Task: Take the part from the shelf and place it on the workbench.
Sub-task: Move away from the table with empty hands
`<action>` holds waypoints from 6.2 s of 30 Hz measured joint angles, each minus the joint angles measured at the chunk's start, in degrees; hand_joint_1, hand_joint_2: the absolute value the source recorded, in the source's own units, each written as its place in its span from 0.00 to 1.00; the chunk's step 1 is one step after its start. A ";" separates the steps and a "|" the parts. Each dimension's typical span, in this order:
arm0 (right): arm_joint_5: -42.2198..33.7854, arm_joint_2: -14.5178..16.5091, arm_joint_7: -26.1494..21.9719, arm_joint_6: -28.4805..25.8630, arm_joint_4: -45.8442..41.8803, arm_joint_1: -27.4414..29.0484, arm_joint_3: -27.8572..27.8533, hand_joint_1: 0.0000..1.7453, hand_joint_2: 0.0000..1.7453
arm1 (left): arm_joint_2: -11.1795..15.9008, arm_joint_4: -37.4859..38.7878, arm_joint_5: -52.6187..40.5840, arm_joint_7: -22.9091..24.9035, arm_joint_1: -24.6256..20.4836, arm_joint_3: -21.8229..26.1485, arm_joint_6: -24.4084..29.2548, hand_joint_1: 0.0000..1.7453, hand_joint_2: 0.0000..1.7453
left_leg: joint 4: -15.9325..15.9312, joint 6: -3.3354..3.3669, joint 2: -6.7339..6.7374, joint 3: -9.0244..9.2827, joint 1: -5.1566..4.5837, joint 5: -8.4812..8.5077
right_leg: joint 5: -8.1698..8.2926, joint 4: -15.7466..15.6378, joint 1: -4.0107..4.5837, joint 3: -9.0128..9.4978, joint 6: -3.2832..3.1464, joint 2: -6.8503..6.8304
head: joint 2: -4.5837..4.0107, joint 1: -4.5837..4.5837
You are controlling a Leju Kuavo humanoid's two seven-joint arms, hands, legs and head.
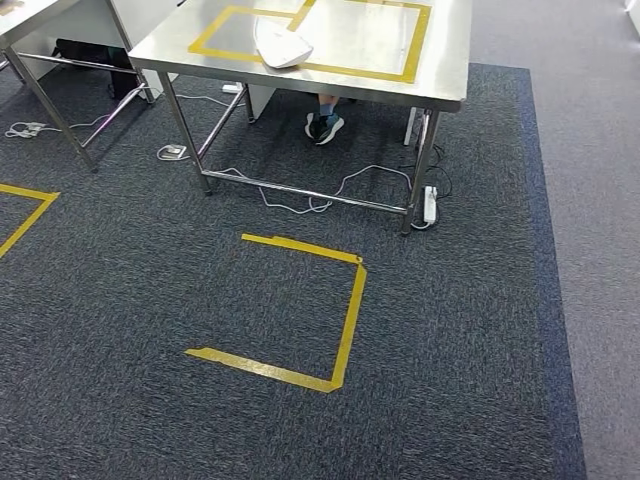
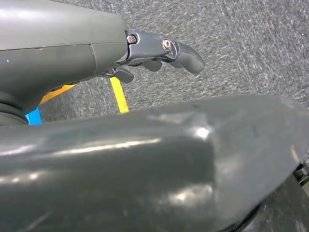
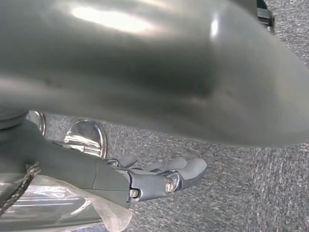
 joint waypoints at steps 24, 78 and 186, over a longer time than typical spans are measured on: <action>-5.39 -0.72 -2.33 0.00 2.69 -3.37 7.51 0.00 0.00 | 2.20 -12.83 -16.74 10.97 14.67 19.40 0.02 0.00 0.00 | -0.70 1.06 -3.07 -1.43 0.52 1.69 | -4.87 8.88 -0.69 -2.32 1.82 0.96 | 0.00 0.09; 9.07 0.52 2.87 0.07 2.82 2.15 -6.05 0.00 0.00 | -1.81 -4.56 11.66 -6.21 6.24 12.13 0.00 0.00 0.00 | -0.40 1.49 0.24 0.49 0.00 -0.47 | -2.65 2.06 -0.18 0.55 0.94 -4.27 | 0.00 -1.09; -8.03 -0.54 -5.63 0.04 3.92 -5.43 7.50 0.00 0.00 | 3.12 -9.52 29.59 -17.99 2.84 1.78 0.00 0.00 0.00 | 1.80 0.71 1.15 0.00 -1.38 -1.99 | -1.96 1.63 0.13 0.13 -0.41 -3.84 | 0.00 -1.56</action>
